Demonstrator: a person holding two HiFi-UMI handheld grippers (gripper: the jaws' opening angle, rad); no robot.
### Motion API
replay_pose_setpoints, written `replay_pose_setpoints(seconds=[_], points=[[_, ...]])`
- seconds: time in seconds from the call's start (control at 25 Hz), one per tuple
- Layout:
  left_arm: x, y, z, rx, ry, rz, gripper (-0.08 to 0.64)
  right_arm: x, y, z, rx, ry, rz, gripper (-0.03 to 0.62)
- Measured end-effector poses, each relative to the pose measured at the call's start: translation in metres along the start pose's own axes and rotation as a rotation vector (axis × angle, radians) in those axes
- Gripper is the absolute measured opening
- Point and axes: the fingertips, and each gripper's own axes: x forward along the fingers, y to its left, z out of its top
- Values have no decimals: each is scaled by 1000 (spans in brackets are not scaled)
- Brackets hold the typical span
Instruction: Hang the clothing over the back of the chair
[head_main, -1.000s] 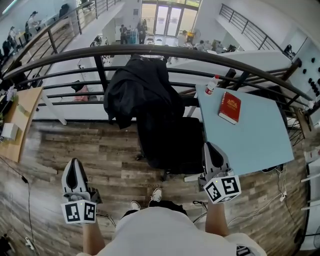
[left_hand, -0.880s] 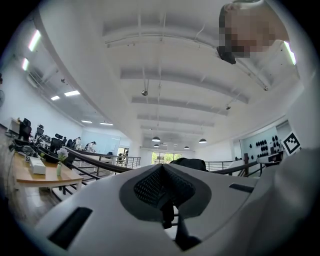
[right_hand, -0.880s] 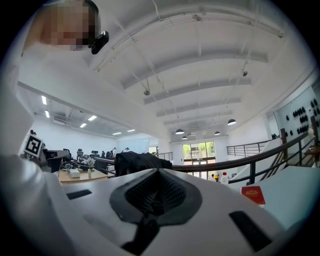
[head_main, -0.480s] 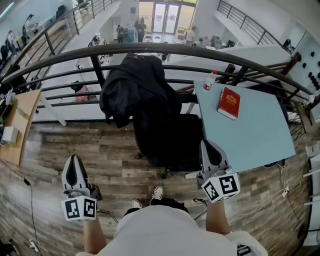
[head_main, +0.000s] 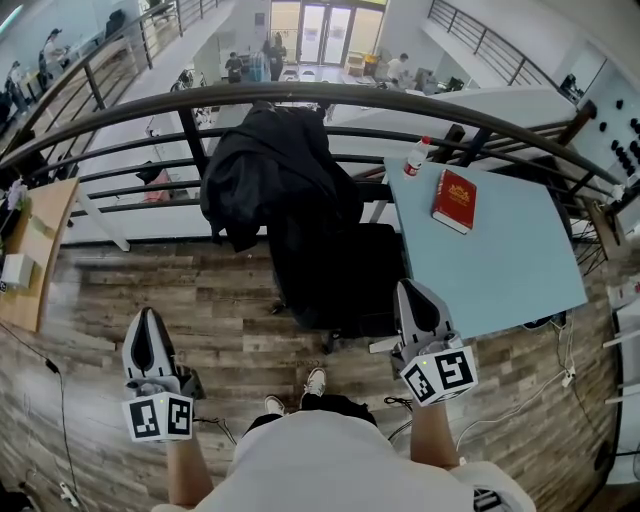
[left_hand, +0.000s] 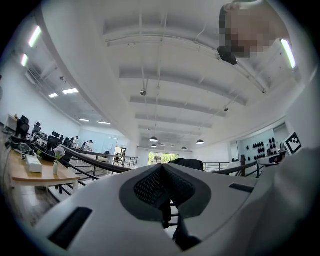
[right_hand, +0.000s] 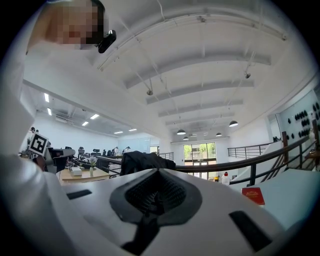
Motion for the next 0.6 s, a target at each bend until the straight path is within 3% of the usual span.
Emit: replay_pose_setpoints(seconds=[0.6], points=[[-26,25,1,-1,22,-15,23,-11,42,-5,13,5,9,17]])
